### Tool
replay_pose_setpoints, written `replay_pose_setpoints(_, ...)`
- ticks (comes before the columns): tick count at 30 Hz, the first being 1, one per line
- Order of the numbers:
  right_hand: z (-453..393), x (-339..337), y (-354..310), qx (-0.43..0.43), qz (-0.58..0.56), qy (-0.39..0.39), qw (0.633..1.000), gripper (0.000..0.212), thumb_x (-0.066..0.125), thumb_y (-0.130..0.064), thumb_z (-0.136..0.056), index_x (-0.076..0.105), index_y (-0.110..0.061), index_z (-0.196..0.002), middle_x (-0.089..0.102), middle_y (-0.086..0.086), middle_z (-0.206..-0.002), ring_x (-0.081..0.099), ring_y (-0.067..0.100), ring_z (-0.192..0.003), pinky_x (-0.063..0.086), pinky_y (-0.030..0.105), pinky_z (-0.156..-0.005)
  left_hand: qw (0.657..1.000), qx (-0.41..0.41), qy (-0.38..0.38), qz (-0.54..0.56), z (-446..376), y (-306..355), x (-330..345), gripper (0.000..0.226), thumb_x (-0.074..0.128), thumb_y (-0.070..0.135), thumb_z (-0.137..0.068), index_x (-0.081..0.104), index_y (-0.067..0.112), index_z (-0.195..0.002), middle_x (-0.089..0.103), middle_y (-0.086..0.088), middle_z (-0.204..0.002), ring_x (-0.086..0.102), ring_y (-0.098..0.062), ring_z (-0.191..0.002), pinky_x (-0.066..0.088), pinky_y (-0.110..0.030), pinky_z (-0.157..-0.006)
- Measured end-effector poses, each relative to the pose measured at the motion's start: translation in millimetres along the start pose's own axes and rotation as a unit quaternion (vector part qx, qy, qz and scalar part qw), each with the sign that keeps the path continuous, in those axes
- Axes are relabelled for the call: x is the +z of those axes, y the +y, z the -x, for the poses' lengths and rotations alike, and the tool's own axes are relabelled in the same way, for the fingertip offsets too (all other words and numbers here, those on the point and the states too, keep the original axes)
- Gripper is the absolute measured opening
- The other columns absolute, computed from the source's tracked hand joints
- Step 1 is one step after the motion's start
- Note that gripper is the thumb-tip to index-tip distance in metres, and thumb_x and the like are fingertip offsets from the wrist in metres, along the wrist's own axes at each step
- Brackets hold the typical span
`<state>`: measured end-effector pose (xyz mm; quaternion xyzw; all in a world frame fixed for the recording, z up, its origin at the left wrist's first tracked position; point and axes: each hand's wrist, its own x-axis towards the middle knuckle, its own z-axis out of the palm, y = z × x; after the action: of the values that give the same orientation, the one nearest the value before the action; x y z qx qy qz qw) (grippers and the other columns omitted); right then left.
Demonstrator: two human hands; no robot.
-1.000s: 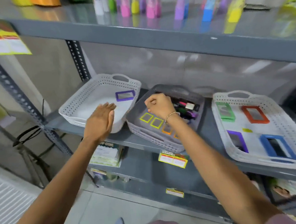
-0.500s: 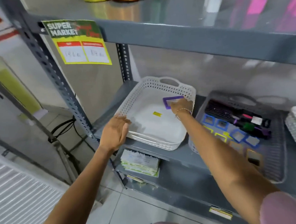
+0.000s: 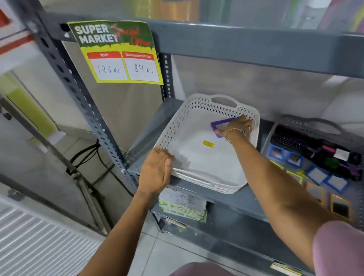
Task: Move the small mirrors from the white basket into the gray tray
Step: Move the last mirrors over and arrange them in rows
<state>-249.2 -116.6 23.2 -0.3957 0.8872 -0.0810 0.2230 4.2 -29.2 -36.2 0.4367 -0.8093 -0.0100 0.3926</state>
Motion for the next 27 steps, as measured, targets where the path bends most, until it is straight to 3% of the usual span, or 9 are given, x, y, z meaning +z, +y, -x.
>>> replay_pose_setpoints(5, -21, 3, 4, 0.041, 0.045, -0.102, 0.993, 0.119, 0.056, -0.077, -0.063, 0.013, -0.008, -0.149, 0.015, 0.019, -0.155, 0.016, 0.039, -0.142, 0.029, 0.044, -0.11, 1.0, -0.012, 0.01, -0.002, 2, 2, -1, 0.052, 0.021, 0.026, -0.102, 0.064, 0.004, -0.083, 0.063, -0.009, -0.083, 0.057, -0.024, -0.089, 0.028, -0.02, -0.103)
replay_pose_setpoints(7, -9, -4, 7, -0.009, 0.036, -0.07, 0.997, 0.117, 0.062, -0.071, -0.066, 0.013, -0.006, -0.149, 0.019, 0.02, -0.155, 0.019, 0.038, -0.143, 0.03, 0.041, -0.112, 1.0, -0.017, 0.005, -0.002, 2, 4, -1, 0.053, 0.02, 0.027, -0.102, 0.064, 0.004, -0.083, 0.064, -0.009, -0.083, 0.058, -0.025, -0.088, 0.029, -0.02, -0.102)
replay_pose_setpoints(10, -10, -3, 10, -0.091, -0.136, -0.066, 0.984, 0.117, 0.082, -0.028, -0.068, 0.001, 0.0, -0.148, 0.036, 0.016, -0.149, 0.037, 0.033, -0.137, 0.039, 0.042, -0.11, 1.0, -0.005, -0.012, 0.004, -1, 4, -5, 0.059, 0.018, 0.03, -0.103, 0.066, 0.003, -0.084, 0.065, -0.009, -0.082, 0.059, -0.026, -0.083, 0.035, -0.028, -0.099)
replay_pose_setpoints(12, -7, -3, 13, -0.073, -0.335, -0.125, 0.931, 0.106, 0.075, 0.004, -0.073, 0.0, -0.005, -0.147, 0.046, 0.011, -0.139, 0.049, 0.031, -0.127, 0.046, 0.05, -0.101, 1.0, -0.005, -0.019, 0.011, -4, 6, -9, 0.063, 0.017, 0.033, -0.104, 0.068, 0.003, -0.087, 0.068, -0.01, -0.084, 0.059, -0.026, -0.082, 0.04, -0.033, -0.095)
replay_pose_setpoints(15, 1, -6, 26, -0.089, -0.424, -0.139, 0.89, 0.061, 0.07, 0.012, -0.074, 0.038, 0.003, -0.125, 0.059, 0.012, -0.109, 0.058, 0.03, -0.111, 0.049, 0.056, -0.094, 0.999, -0.029, 0.019, 0.012, -11, 25, -12, 0.063, 0.017, 0.034, -0.104, 0.071, 0.002, -0.096, 0.07, -0.01, -0.093, 0.061, -0.026, -0.09, 0.042, -0.03, -0.092)
replay_pose_setpoints(18, 30, -33, 47, -0.132, -0.494, -0.145, 0.847, 0.02, 0.064, 0.015, -0.08, 0.057, 0.002, -0.094, 0.06, 0.014, -0.084, 0.063, 0.032, -0.096, 0.059, 0.043, -0.08, 0.998, -0.013, 0.049, 0.031, -26, 70, -6, 0.061, 0.018, 0.031, -0.104, 0.071, 0.002, -0.101, 0.071, -0.011, -0.097, 0.06, -0.023, -0.096, 0.033, -0.021, -0.101)
replay_pose_setpoints(20, 41, -56, 70, -0.153, -0.538, -0.133, 0.818, 0.025, 0.058, 0.015, -0.084, 0.052, -0.009, -0.084, 0.057, 0.011, -0.081, 0.064, 0.026, -0.077, 0.06, 0.032, -0.067, 0.997, 0.01, 0.06, 0.049, -32, 111, 4, 0.059, 0.019, 0.029, -0.104, 0.072, 0.002, -0.102, 0.071, -0.012, -0.099, 0.059, -0.022, -0.098, 0.034, -0.025, -0.103)
replay_pose_setpoints(23, 58, -92, 117, -0.158, -0.575, -0.081, 0.799, 0.028, 0.058, 0.011, -0.086, 0.053, -0.009, -0.105, 0.056, 0.007, -0.089, 0.058, 0.011, -0.063, 0.059, 0.034, -0.067, 0.996, 0.021, 0.048, 0.066, -30, 175, 27, 0.058, 0.019, 0.027, -0.104, 0.071, 0.002, -0.105, 0.071, -0.012, -0.104, 0.059, -0.022, -0.104, 0.035, -0.031, -0.107)
replay_pose_setpoints(27, 74, -137, 210, -0.139, -0.589, -0.029, 0.795, 0.033, 0.058, 0.008, -0.087, 0.051, -0.02, -0.072, 0.061, -0.007, -0.062, 0.062, -0.004, -0.038, 0.054, 0.014, -0.042, 0.995, 0.052, -0.003, 0.08, -12, 268, 60, 0.054, 0.022, 0.026, -0.104, 0.067, -0.001, -0.112, 0.069, -0.014, -0.112, 0.06, -0.028, -0.111, 0.025, -0.027, -0.111)
